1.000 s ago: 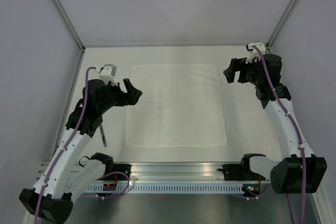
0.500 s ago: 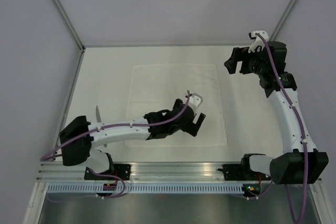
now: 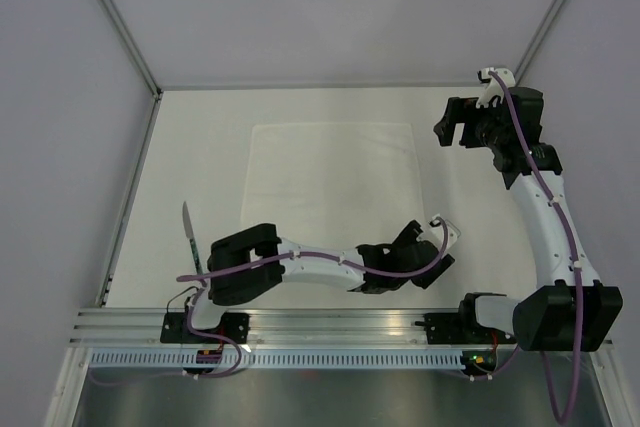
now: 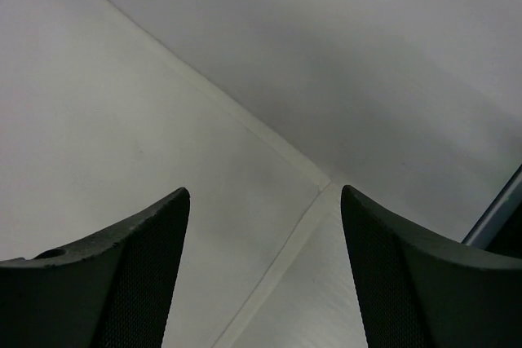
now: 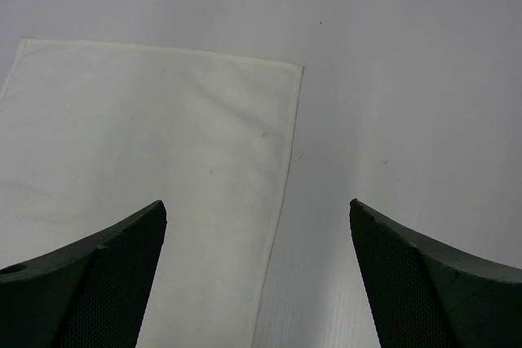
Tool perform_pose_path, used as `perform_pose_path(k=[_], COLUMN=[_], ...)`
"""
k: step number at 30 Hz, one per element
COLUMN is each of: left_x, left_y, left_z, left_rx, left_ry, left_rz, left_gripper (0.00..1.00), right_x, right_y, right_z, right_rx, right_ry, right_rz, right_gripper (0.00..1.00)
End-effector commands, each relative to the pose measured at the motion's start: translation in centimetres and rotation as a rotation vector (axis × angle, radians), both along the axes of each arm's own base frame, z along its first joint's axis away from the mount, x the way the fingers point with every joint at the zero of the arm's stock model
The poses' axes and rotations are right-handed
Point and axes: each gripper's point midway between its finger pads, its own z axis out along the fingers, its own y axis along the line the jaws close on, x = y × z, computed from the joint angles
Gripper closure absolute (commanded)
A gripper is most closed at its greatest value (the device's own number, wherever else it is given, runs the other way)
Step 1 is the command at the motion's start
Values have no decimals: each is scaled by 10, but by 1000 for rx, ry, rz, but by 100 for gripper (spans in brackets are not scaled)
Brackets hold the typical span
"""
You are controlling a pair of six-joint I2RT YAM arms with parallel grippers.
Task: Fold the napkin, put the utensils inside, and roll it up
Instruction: Fold the napkin at the center of the board.
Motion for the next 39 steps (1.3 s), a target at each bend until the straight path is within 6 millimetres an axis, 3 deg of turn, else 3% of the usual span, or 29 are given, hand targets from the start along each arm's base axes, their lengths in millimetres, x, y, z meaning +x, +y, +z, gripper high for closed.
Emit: perform_pose_path(k=[1,11,27,33,39], left_x=[-1,-20,-17,-19,-20], left_y=[-22,-33,-28,-29,-28], left_z=[4,-22,-50,-59,-61], left_rx=[-20,14,61,70,68], left_ry=[-65,-77,-78,-68,-61], left_rz=[-13,-38,-13,-20,-17], left_gripper=[21,30,34,44,68], right_x=[0,0,-2,-2,-3], right_y=[-11,-13,-11,-11,-10], right_z=[10,3,-2,-3,-4], right_rx=[-10,-22,-25,-24,-24], right_ry=[-35,-19,-7,-5,-3], right_rz=[-62,-64,-53,-51,-44], right_gripper=[2,3,3,3,3])
